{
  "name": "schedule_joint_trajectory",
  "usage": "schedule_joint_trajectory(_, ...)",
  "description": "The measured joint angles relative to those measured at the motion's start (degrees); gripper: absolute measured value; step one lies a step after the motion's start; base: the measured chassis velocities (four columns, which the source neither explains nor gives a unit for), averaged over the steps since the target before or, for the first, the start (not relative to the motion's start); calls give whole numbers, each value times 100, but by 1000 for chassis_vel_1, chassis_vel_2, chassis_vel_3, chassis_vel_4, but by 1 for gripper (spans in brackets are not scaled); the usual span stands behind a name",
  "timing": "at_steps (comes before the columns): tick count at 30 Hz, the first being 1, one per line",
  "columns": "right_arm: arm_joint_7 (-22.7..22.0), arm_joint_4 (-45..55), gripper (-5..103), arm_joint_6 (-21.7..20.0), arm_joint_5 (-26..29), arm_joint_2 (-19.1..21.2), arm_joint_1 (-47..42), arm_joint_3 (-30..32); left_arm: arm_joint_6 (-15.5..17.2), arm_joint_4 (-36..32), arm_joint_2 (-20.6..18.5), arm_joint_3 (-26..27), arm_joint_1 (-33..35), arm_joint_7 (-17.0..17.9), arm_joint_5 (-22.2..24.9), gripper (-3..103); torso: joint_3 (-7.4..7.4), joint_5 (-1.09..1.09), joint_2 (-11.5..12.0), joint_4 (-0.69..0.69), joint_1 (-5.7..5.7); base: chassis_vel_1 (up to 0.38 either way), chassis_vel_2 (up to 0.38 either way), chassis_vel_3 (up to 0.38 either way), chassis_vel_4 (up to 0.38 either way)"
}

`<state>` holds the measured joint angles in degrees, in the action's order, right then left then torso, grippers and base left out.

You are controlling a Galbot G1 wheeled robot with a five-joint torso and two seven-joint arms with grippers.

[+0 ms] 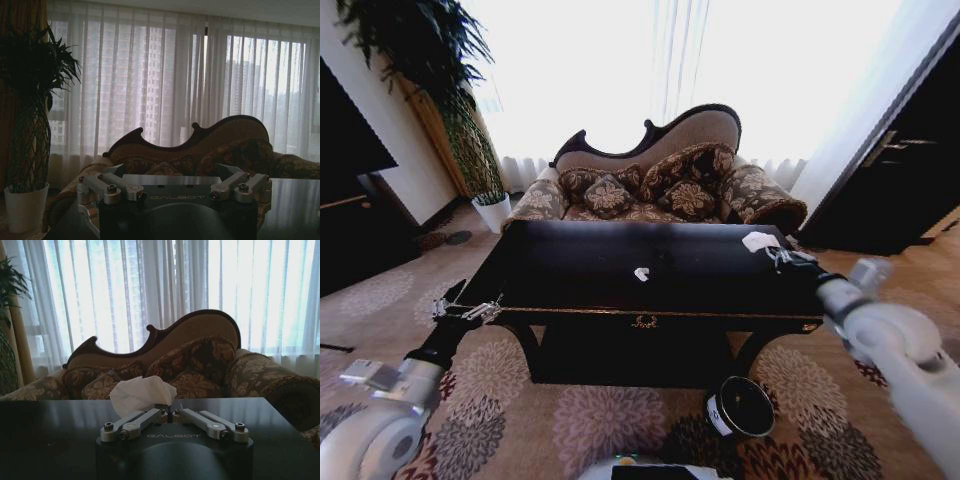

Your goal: Move to the front of the table and place the trash on the table into the trash bin.

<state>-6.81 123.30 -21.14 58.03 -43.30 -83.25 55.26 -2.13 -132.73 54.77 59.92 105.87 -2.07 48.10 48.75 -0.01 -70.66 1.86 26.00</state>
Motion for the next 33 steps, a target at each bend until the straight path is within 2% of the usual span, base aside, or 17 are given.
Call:
schedule_joint_trajectory(2,61,34,0,53,-81,-101,-112,80,0,0,0,0,0,0,0,100,0,-1,0,0,0,0,0,0,0)
schedule_joint_trajectory(5,492,147,0,593,-651,-584,-719,430,0,0,0,0,0,0,0,100,0,-1,0,-1,0,0,0,0,0)
schedule_joint_trajectory(7,558,165,0,692,-728,-659,-824,487,0,0,0,0,0,0,0,100,0,-2,0,0,0,0,0,0,0)
schedule_joint_trajectory(10,830,193,0,1167,-1037,-992,-1274,711,0,0,0,0,0,0,0,100,0,-1,0,1,0,0,0,0,0)
schedule_joint_trajectory(13,929,193,0,1398,-1193,-1190,-1450,787,0,0,0,0,0,0,0,100,0,-1,1,-1,0,0,0,0,0)
schedule_joint_trajectory(18,1020,150,0,1656,-1323,-1481,-1631,821,0,0,0,0,0,0,0,100,0,-1,1,0,0,0,0,0,0)
schedule_joint_trajectory(21,1179,-84,0,2026,-1538,-1773,-1730,829,0,0,0,0,0,0,0,100,0,0,0,0,0,0,0,0,0)
schedule_joint_trajectory(27,1316,-357,0,2363,-1688,-2000,-1810,850,0,0,0,0,0,0,0,100,1,0,1,0,0,0,0,0,0)
schedule_joint_trajectory(31,1471,-546,0,2805,-2117,-2349,-1882,690,0,0,0,0,0,0,0,100,0,-1,1,0,0,0,0,0,0)
schedule_joint_trajectory(33,1507,-594,0,2892,-2167,-2442,-1901,642,0,0,0,0,0,0,0,100,0,-1,0,0,0,0,0,0,0)
